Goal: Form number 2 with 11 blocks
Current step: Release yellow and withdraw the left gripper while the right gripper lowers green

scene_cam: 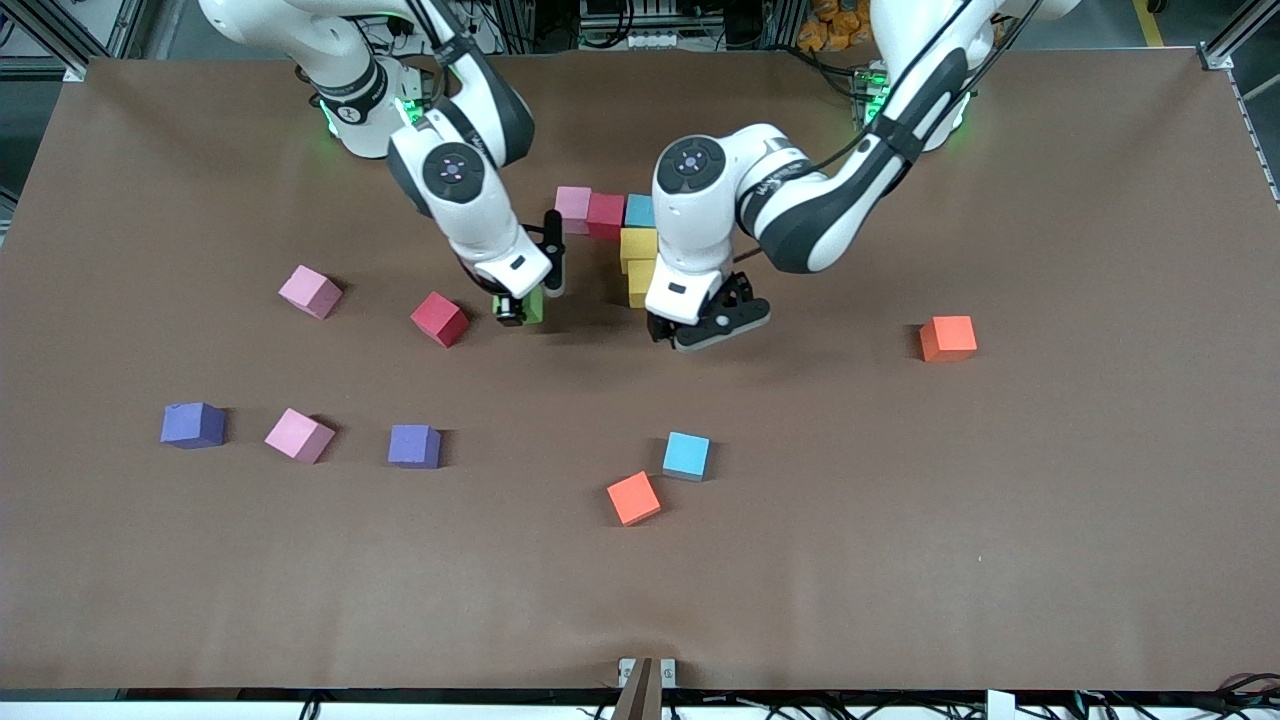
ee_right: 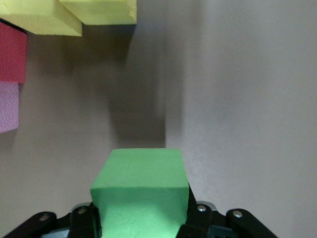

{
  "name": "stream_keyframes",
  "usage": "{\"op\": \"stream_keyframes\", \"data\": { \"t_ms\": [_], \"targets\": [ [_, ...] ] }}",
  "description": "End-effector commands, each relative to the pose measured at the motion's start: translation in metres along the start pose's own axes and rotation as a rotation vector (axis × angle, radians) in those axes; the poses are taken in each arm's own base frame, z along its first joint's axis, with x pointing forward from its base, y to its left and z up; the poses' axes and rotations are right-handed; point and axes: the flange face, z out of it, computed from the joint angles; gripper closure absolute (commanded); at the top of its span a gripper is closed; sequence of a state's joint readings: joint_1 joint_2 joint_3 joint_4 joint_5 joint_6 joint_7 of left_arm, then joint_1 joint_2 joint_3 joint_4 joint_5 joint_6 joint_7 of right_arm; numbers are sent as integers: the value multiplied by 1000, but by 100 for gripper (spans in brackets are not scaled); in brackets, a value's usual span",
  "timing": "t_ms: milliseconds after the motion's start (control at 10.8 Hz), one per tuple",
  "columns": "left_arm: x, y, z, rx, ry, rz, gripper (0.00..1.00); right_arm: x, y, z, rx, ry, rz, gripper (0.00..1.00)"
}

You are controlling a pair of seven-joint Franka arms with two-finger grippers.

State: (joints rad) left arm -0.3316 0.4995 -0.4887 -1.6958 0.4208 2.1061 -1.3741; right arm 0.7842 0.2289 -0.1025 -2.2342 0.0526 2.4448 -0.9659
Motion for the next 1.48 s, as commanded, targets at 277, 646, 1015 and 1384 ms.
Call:
{"op": "stream_keyframes", "data": {
  "t_ms": [277, 646, 1015, 1384],
  "targets": [
    [85, -39, -32, 48, -55, -55, 0, 49, -30, 26, -3, -13, 42, 55],
    [161, -85, -66, 38, -91, -122, 0, 82, -34, 46, -9, -22, 71, 55],
    [189, -116, -80, 54, -91, -130, 0, 116, -62, 66, -1, -46, 88, 55],
    [208, -162, -104, 62, -177, -65, 0, 126, -73, 75, -2, -59, 106, 55]
  ]
}}
